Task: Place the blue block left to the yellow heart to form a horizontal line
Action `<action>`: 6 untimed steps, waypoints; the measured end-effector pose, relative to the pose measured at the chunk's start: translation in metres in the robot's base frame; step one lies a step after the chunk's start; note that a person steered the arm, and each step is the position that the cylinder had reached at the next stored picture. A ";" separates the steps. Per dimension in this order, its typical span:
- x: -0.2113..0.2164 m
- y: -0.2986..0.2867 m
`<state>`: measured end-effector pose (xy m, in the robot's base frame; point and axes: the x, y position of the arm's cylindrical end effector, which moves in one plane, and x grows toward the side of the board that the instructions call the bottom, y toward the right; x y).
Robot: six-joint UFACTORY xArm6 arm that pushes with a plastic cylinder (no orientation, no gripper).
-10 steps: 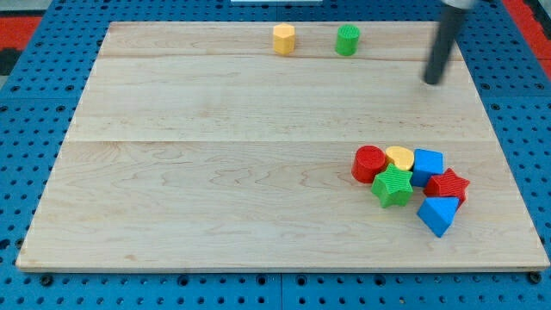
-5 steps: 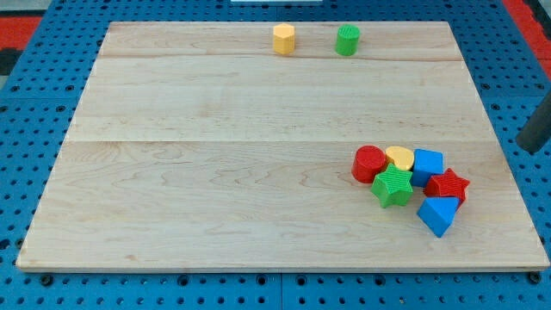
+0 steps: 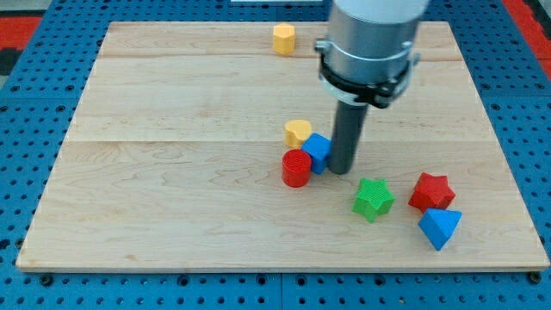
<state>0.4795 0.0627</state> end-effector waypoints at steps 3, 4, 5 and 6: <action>-0.120 -0.113; -0.124 -0.155; -0.125 -0.224; -0.148 -0.251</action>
<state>0.3310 -0.1885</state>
